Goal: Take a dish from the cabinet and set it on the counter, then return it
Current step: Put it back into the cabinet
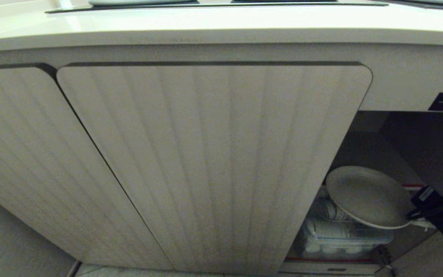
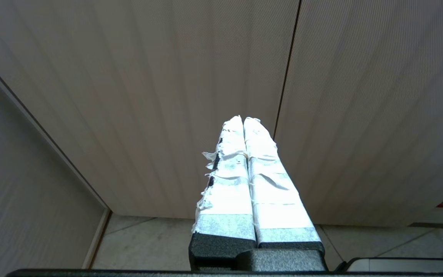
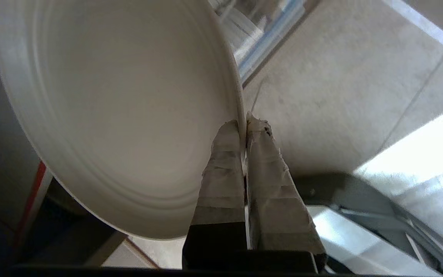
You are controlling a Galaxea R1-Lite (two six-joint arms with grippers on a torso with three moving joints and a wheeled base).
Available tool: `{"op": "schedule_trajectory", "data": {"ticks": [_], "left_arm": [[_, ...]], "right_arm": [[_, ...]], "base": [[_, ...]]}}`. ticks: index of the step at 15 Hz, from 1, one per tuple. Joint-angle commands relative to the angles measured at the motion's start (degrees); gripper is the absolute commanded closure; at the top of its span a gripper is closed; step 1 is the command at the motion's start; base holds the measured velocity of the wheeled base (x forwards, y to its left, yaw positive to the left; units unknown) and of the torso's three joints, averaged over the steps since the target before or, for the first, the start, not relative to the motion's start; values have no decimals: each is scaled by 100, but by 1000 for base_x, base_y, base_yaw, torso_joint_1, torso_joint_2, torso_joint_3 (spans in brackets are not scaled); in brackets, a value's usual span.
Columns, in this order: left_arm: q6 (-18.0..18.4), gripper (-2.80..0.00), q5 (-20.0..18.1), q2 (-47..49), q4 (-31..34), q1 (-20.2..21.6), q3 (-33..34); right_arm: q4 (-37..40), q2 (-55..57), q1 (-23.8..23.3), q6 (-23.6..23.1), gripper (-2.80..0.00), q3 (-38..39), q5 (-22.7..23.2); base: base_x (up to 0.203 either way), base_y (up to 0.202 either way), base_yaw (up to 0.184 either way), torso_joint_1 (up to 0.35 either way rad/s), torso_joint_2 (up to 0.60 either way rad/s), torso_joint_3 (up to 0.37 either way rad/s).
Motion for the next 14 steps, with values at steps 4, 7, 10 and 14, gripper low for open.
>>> {"op": "schedule_trajectory", "data": {"ticks": [4, 7, 10, 14], "left_arm": [[-1, 0, 0, -2, 0, 0, 0], [-1, 0, 0, -2, 0, 0, 0], [-1, 0, 0, -2, 0, 0, 0], [-1, 0, 0, -2, 0, 0, 0]], "right_arm": [[-223, 252, 49, 19, 0, -77, -4], [-346, 418, 50, 29, 0, -148, -4], [-418, 518, 57, 29, 0, -339, -4], [-418, 684, 117, 29, 0, -579, -11]], "base": [[0, 0, 0, 0, 0, 0], [0, 0, 0, 0, 0, 0], [0, 0, 0, 0, 0, 0], [0, 0, 0, 0, 0, 0]]}}
